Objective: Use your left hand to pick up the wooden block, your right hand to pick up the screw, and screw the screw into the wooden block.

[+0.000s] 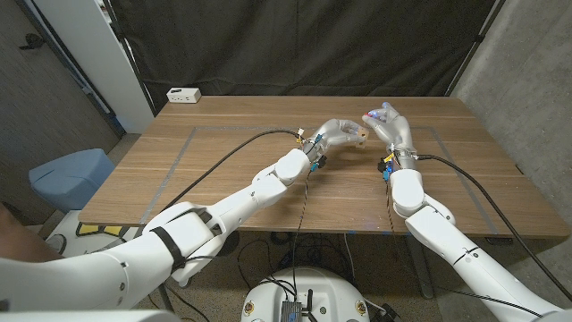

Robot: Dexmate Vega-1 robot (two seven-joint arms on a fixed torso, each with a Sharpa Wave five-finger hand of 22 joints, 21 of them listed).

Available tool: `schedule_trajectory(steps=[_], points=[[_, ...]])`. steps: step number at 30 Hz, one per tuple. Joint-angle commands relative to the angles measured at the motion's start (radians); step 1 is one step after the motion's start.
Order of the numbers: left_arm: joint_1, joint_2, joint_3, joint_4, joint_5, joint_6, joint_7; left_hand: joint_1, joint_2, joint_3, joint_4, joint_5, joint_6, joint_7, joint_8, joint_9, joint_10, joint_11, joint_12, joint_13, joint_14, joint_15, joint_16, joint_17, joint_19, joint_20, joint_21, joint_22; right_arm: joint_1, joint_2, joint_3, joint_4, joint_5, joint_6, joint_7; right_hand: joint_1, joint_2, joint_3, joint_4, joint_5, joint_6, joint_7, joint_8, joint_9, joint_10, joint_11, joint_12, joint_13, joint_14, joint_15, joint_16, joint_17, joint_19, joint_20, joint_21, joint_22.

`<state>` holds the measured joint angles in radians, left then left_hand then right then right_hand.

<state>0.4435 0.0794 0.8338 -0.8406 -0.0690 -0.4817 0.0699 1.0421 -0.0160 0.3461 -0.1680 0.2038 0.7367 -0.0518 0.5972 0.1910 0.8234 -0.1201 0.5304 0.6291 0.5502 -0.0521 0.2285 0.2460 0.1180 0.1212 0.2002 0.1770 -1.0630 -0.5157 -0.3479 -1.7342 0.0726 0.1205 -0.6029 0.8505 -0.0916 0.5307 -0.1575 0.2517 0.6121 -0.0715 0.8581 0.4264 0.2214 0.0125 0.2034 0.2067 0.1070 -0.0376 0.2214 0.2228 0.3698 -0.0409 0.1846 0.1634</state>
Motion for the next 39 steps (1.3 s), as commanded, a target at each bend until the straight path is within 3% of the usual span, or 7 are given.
schedule_trajectory(steps=[1, 20, 39], points=[[-0.011, -0.009, 0.002, 0.028, -0.001, -0.014, -0.001, 0.010, -0.004, 0.015, 0.005, 0.010, 0.229, -0.083, 0.087, 0.002, 0.108, -0.095, 0.011, 0.004, 0.008, -0.120, 0.000, 0.003, 0.002, -0.011, -0.001, 0.002, 0.007, 0.005, -0.005, 0.013, 0.006, 0.005, 0.000, 0.001, 0.007, -0.006, -0.001, 0.006, -0.001, -0.002, 0.006, 0.002, -0.003, 0.001, -0.001, 0.003, 0.002, -0.012, -0.002, 0.003, -0.002, -0.039, 0.001, 0.002], [-0.017, -0.013, 0.005, 0.040, 0.002, -0.026, -0.001, 0.010, -0.009, 0.025, 0.009, 0.019, 0.230, -0.082, 0.082, 0.000, 0.115, -0.095, 0.007, 0.006, 0.010, -0.121, 0.001, 0.005, 0.002, -0.010, -0.001, 0.003, 0.012, 0.009, -0.011, 0.032, 0.014, 0.018, 0.002, 0.002, 0.010, -0.013, -0.001, 0.012, -0.002, -0.003, 0.009, -0.003, -0.003, 0.002, -0.001, 0.004, 0.001, -0.011, -0.003, 0.002, -0.003, -0.040, 0.001, 0.002], [-0.001, -0.001, 0.005, 0.000, 0.011, -0.012, 0.011, 0.005, -0.015, 0.035, 0.013, 0.025, 0.237, -0.082, 0.081, 0.001, 0.118, -0.095, 0.003, 0.009, 0.012, -0.121, 0.001, 0.006, 0.002, -0.010, -0.001, 0.003, 0.004, 0.008, -0.011, 0.038, 0.016, 0.038, 0.003, 0.003, 0.014, -0.020, -0.001, 0.017, -0.002, -0.003, 0.014, -0.006, -0.002, 0.001, 0.000, 0.004, 0.000, -0.012, -0.003, 0.001, -0.003, -0.040, 0.001, 0.002]])
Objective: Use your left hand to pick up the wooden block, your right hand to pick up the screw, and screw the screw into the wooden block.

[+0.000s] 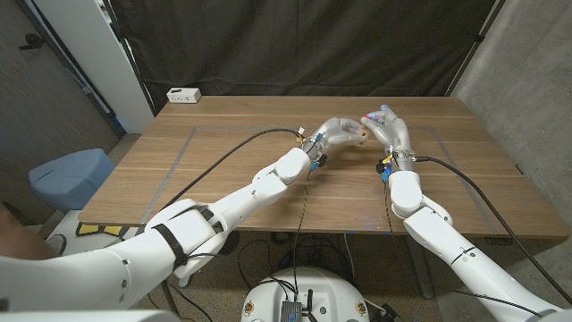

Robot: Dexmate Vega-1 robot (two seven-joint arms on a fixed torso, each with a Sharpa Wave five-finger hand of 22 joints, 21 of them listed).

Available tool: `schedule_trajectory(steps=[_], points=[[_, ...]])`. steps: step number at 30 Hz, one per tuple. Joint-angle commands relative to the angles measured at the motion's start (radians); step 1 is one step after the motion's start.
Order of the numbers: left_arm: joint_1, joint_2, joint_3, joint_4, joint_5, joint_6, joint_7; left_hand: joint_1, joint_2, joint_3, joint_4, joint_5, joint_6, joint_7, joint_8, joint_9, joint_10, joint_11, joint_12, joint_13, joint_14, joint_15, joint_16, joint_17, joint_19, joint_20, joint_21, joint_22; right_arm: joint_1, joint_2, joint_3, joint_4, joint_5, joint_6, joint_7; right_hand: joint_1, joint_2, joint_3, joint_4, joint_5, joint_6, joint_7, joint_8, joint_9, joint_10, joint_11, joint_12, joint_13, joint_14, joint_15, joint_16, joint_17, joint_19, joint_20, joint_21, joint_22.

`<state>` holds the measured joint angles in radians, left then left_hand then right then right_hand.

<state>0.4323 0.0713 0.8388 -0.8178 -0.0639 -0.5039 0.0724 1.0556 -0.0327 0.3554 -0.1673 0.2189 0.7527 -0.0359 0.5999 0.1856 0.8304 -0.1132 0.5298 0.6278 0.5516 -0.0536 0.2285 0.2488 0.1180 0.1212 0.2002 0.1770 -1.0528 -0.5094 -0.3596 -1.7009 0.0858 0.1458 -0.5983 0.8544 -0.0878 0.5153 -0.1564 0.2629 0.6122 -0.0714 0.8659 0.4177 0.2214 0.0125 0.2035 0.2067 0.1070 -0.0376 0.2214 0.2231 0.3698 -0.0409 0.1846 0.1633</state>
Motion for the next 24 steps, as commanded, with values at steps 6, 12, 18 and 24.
schedule_trajectory(steps=[6, 12, 18, 24], points=[[0.015, 0.010, 0.000, -0.035, 0.008, 0.016, 0.013, -0.007, -0.003, 0.029, 0.011, 0.012, 0.223, -0.097, 0.077, 0.005, 0.118, -0.102, 0.005, 0.012, 0.012, -0.120, 0.002, 0.004, 0.003, -0.010, -0.001, 0.003, -0.013, 0.000, 0.004, 0.000, 0.002, 0.014, -0.004, -0.002, 0.011, -0.007, -0.002, 0.007, -0.004, -0.003, 0.007, 0.002, -0.003, 0.001, -0.001, 0.004, 0.001, -0.011, -0.003, 0.001, -0.004, -0.039, 0.001, 0.002], [0.017, 0.010, 0.000, -0.038, 0.009, 0.017, 0.014, -0.006, -0.005, 0.032, 0.011, 0.015, 0.223, -0.099, 0.076, 0.005, 0.121, -0.102, 0.004, 0.012, 0.014, -0.121, 0.003, 0.004, 0.004, -0.011, -0.001, 0.003, -0.020, -0.002, 0.008, -0.006, 0.002, 0.013, -0.007, -0.001, 0.013, -0.010, -0.003, 0.009, -0.004, -0.005, 0.009, 0.000, -0.005, -0.001, -0.001, 0.004, 0.001, -0.012, -0.002, 0.001, -0.003, -0.040, 0.001, 0.002], [0.019, 0.011, 0.001, -0.040, 0.012, 0.016, 0.016, -0.004, -0.012, 0.036, 0.009, 0.018, 0.227, -0.098, 0.075, 0.004, 0.127, -0.101, 0.002, 0.009, 0.014, -0.122, 0.002, 0.004, 0.005, -0.012, -0.001, 0.003, -0.023, -0.001, 0.010, -0.005, 0.001, 0.018, -0.008, -0.002, 0.015, -0.013, -0.002, 0.011, -0.005, -0.005, 0.011, 0.000, -0.004, 0.001, -0.001, 0.004, 0.001, -0.012, -0.002, 0.001, -0.004, -0.040, 0.001, 0.002], [0.021, 0.012, 0.001, -0.046, 0.013, 0.017, 0.016, -0.004, -0.012, 0.041, 0.010, 0.022, 0.229, -0.097, 0.074, 0.004, 0.132, -0.102, 0.000, 0.008, 0.015, -0.122, 0.003, 0.005, 0.005, -0.013, 0.000, 0.003, -0.027, -0.001, 0.011, -0.007, 0.001, 0.020, -0.010, -0.002, 0.016, -0.015, -0.002, 0.013, -0.006, -0.006, 0.012, -0.002, -0.004, 0.002, -0.001, 0.004, 0.002, -0.012, -0.001, 0.001, -0.003, -0.040, 0.001, 0.002]])
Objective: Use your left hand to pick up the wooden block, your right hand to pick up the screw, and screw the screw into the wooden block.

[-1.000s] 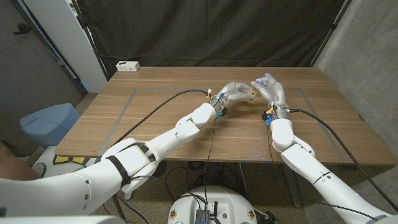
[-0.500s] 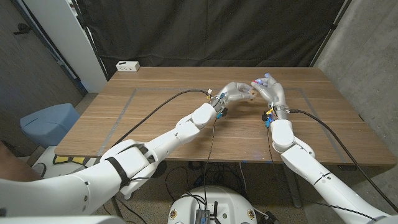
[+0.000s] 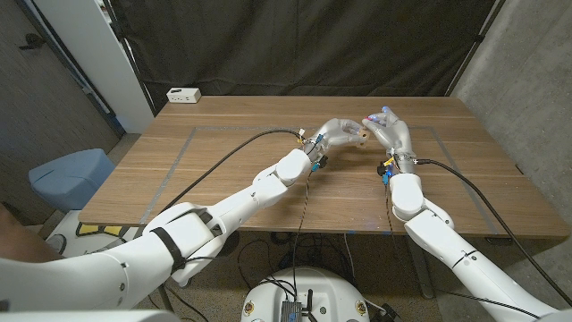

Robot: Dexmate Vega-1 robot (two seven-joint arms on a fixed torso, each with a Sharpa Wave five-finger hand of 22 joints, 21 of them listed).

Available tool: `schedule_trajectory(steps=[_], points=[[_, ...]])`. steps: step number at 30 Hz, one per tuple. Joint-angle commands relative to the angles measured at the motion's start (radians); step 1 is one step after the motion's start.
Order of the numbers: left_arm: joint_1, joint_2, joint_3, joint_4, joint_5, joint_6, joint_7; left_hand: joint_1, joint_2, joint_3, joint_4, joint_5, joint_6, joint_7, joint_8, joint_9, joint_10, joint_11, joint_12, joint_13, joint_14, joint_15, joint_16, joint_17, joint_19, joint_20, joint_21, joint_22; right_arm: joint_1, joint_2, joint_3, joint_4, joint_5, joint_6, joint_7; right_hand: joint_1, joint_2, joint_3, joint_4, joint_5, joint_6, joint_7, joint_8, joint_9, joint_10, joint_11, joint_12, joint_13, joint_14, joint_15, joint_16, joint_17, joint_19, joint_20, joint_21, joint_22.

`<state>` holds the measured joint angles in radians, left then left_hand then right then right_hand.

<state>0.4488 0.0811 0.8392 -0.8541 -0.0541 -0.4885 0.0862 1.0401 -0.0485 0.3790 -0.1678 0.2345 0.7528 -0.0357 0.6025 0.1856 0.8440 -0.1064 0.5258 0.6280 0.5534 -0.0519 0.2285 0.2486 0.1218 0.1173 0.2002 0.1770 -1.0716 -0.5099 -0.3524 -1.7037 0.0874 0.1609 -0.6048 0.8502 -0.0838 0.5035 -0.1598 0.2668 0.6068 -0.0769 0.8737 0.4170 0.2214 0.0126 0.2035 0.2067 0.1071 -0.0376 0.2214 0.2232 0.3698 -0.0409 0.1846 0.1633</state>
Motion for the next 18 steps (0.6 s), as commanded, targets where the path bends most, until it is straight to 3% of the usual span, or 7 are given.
schedule_trajectory(steps=[1, 18], points=[[0.005, 0.003, 0.001, -0.010, 0.004, 0.001, 0.003, 0.011, 0.004, 0.017, 0.011, 0.006, 0.228, -0.097, 0.071, 0.004, 0.118, -0.109, 0.004, 0.008, 0.014, -0.124, 0.003, 0.005, 0.002, -0.009, 0.000, 0.003, -0.009, 0.000, 0.004, -0.005, -0.001, 0.004, -0.003, 0.003, 0.012, -0.004, 0.002, 0.009, 0.000, 0.001, 0.005, -0.001, -0.004, 0.003, -0.001, 0.004, 0.002, -0.013, -0.001, 0.001, -0.004, -0.040, 0.001, 0.002], [0.006, 0.004, 0.001, -0.012, 0.007, -0.002, 0.003, 0.009, -0.002, 0.027, 0.013, 0.013, 0.231, -0.098, 0.068, 0.004, 0.127, -0.108, 0.000, 0.006, 0.014, -0.125, 0.003, 0.007, 0.002, -0.009, 0.000, 0.003, -0.008, 0.003, 0.005, 0.001, 0.001, 0.011, 0.000, 0.003, 0.016, -0.011, 0.002, 0.015, 0.000, 0.000, 0.010, -0.003, -0.004, 0.001, -0.001, 0.004, 0.002, -0.012, -0.001, 0.000, -0.004, -0.040, 0.001, 0.002]])
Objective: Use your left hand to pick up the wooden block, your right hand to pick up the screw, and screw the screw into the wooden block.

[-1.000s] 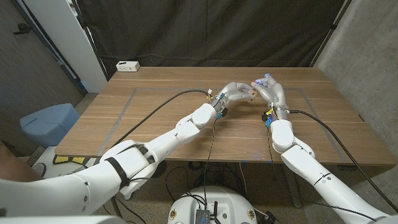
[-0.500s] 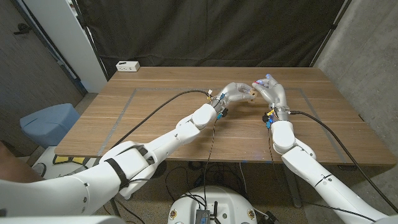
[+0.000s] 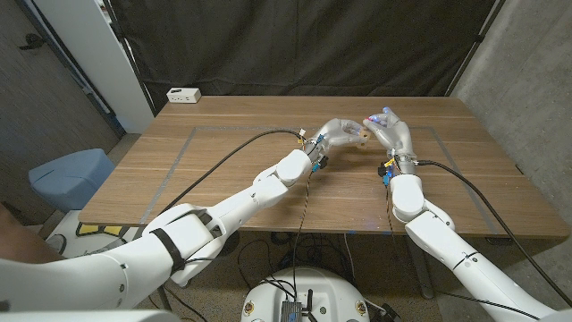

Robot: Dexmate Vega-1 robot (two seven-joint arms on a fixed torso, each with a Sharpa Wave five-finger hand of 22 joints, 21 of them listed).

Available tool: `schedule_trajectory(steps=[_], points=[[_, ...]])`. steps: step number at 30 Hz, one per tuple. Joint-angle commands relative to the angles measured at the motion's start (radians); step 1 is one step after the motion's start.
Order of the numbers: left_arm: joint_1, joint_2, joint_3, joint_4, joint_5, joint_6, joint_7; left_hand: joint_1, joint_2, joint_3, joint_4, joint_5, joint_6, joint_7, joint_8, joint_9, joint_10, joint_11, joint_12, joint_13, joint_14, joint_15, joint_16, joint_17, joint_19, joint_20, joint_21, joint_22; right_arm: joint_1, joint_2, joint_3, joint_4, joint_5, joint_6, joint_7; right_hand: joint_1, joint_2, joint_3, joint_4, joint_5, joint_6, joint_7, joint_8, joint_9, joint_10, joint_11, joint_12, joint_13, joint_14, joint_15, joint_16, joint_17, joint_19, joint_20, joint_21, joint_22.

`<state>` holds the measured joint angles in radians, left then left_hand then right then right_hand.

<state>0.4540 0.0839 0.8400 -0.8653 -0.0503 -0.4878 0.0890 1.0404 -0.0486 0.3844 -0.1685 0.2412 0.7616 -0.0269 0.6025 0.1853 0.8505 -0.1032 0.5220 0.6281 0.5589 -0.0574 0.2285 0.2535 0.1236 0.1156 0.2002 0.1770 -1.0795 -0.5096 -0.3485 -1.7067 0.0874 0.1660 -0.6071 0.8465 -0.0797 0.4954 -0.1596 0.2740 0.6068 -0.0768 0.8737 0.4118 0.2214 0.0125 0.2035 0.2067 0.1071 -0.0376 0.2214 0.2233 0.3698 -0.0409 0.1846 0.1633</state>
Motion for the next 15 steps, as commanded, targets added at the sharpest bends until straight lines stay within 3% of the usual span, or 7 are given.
schedule_trajectory(steps=[1, 15], points=[[0.001, 0.001, 0.000, -0.001, 0.003, -0.003, 0.001, 0.009, -0.003, 0.022, 0.014, 0.007, 0.224, -0.106, 0.069, 0.004, 0.121, -0.111, 0.003, 0.005, 0.008, -0.119, 0.003, 0.002, 0.000, -0.007, -0.001, 0.003, 0.000, 0.003, 0.001, 0.004, 0.001, 0.005, 0.002, 0.007, 0.012, -0.003, 0.001, 0.008, 0.001, -0.001, 0.010, 0.001, -0.004, 0.000, -0.001, 0.004, 0.002, -0.012, -0.001, 0.000, -0.004, -0.040, 0.001, 0.002], [0.000, 0.002, 0.000, -0.001, 0.004, -0.004, 0.002, 0.007, -0.007, 0.029, 0.015, 0.011, 0.220, -0.107, 0.064, 0.004, 0.125, -0.112, -0.001, 0.003, 0.008, -0.118, 0.003, 0.003, 0.000, -0.007, -0.001, 0.003, -0.003, 0.003, 0.001, 0.003, -0.001, 0.006, 0.000, 0.006, 0.014, -0.010, 0.002, 0.012, -0.002, -0.001, 0.013, -0.002, -0.003, 0.001, 0.000, 0.004, 0.001, -0.012, -0.001, 0.000, -0.004, -0.040, 0.001, 0.002]])
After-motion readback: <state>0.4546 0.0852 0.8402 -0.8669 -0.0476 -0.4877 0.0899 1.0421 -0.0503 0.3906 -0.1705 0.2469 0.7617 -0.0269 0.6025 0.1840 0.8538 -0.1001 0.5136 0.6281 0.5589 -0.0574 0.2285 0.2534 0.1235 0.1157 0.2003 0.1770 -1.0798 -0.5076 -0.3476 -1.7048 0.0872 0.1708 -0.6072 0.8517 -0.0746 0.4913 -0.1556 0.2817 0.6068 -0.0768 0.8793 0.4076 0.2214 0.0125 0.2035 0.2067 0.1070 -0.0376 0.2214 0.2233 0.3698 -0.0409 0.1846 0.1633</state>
